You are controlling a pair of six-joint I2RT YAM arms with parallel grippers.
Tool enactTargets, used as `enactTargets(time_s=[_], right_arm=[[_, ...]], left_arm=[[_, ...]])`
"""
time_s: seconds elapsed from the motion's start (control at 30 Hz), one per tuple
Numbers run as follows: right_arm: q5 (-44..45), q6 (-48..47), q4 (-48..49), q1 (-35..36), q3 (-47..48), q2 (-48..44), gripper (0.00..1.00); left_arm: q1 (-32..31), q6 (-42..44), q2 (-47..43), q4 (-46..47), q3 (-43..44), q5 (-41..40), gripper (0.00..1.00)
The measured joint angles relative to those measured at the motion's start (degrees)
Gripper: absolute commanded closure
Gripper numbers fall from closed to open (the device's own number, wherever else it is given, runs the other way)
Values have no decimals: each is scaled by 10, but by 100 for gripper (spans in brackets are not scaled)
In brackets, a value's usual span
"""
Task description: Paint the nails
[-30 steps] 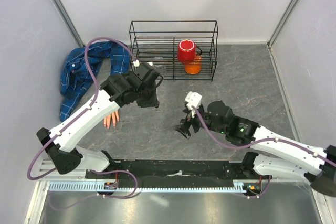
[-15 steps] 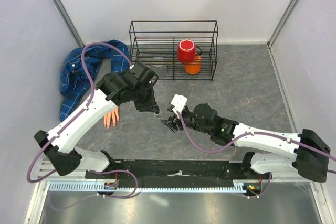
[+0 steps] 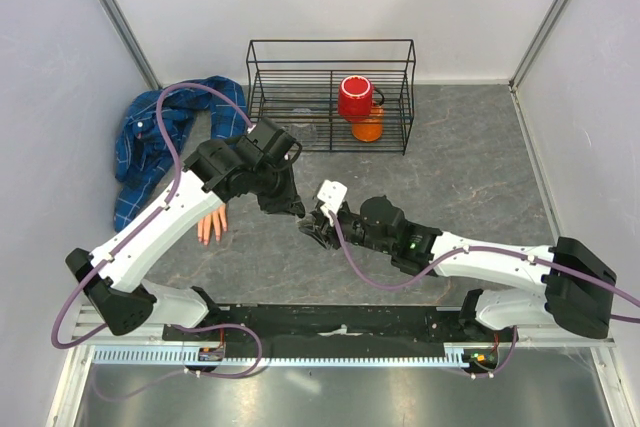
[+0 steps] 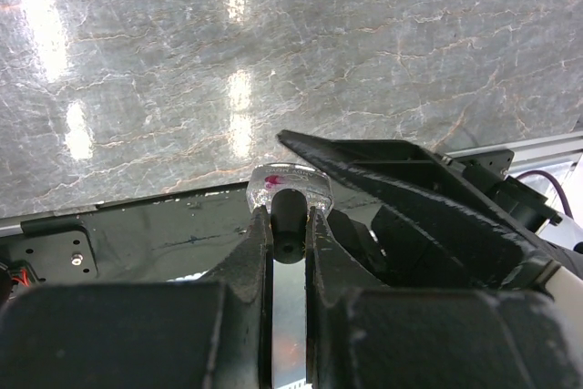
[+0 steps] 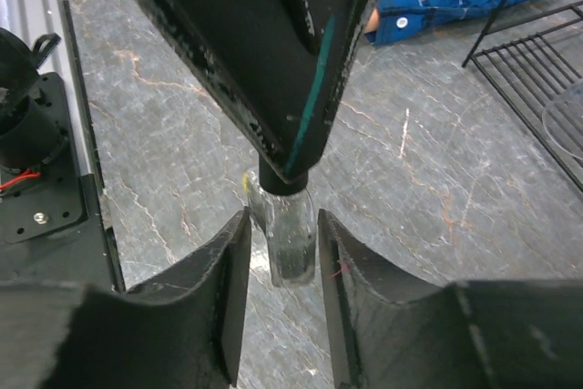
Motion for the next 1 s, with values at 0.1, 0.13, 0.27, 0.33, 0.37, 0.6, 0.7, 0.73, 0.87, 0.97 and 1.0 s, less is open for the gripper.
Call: enactTargets(time_s=[0.1, 0.13, 0.27, 0.33, 0.37, 0.6, 0.7, 0.73, 0.87, 0.97, 1.0], right_arm=[[-8, 4, 6, 0, 3, 5, 61], [-10, 5, 7, 0, 3, 5, 62], [-14, 9, 14, 0, 3, 5, 76], [-15, 11, 13, 0, 3, 5, 81], [-16, 13, 13, 0, 3, 5, 90], [-18, 13, 12, 0, 3, 5, 100], [-17, 19, 10, 0, 3, 3, 100], [-15, 21, 9, 0, 3, 1, 100], [-2, 27, 1, -1, 3, -17, 100], [2, 31, -15, 0, 3, -38, 100], [4, 32, -20, 0, 3, -44, 100]], left_arm=[[0, 0, 0, 0, 0, 0, 98], [0, 0, 0, 0, 0, 0, 98], [0, 0, 0, 1, -4, 1, 98], [0, 0, 0, 0, -5, 1, 98], [0, 0, 0, 0, -5, 1, 98], [0, 1, 0, 0, -6, 0, 98], [1, 9, -2, 3, -5, 0, 91], [1, 14, -3, 6, -6, 0, 86], [1, 34, -19, 38, -13, 4, 53], [4, 37, -47, 90, -34, 13, 46], [5, 37, -56, 103, -39, 15, 46]])
